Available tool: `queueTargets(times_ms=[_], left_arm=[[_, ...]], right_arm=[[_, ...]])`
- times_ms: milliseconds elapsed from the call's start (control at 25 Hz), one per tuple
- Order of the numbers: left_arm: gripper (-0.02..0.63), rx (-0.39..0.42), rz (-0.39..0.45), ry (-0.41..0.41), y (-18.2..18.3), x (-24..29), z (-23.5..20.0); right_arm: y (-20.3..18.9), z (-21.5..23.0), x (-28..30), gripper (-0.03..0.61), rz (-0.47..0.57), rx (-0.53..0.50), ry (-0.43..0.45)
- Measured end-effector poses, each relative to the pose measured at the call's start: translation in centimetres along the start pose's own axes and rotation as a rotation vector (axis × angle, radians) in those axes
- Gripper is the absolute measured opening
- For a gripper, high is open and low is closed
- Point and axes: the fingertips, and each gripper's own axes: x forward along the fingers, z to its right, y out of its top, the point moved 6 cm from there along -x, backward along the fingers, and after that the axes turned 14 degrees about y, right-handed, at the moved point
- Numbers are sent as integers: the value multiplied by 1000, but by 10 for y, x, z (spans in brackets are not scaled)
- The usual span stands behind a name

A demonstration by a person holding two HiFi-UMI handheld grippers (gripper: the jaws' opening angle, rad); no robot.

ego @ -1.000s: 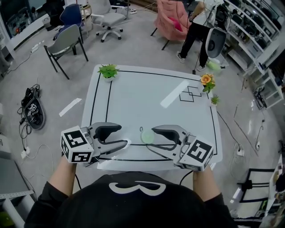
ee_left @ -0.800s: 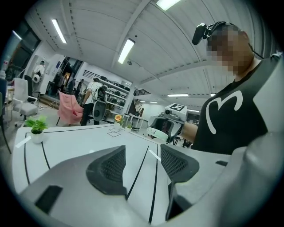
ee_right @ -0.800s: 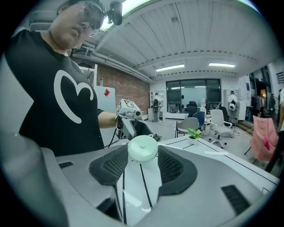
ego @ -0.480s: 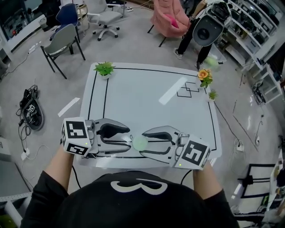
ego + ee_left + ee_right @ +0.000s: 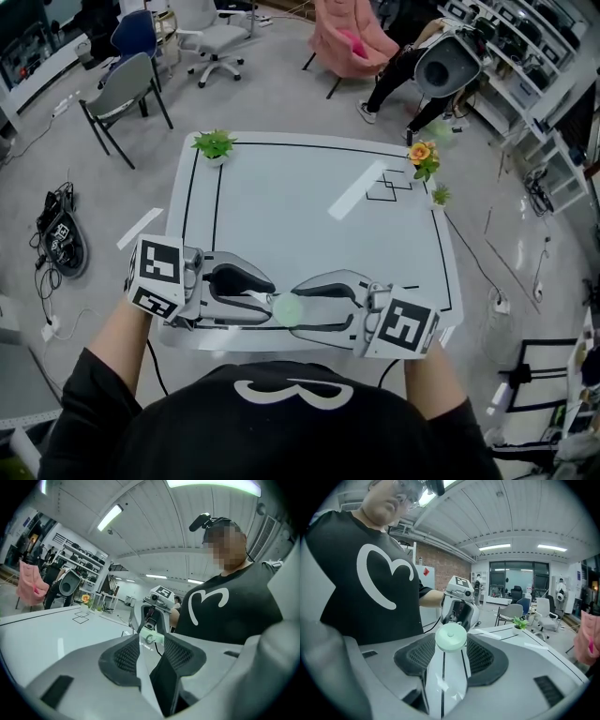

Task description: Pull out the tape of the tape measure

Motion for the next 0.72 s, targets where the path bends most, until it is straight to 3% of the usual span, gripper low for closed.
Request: queueTargets(times_ms=[120,320,600,720], left_arm=[[117,13,4,5,0,0,0],[37,6,16,79,-4,-3,-8],[14,-15,30,155,-14,-8,-17],[14,-13,48,223,-16,-10,-23]], right_arm=[[-3,1,0,215,-1,9,-8],[-10,9,2,215,18,43,-14],[-19,23,8,215,38,108,-30],[-23,30,9,215,62,147,-65]])
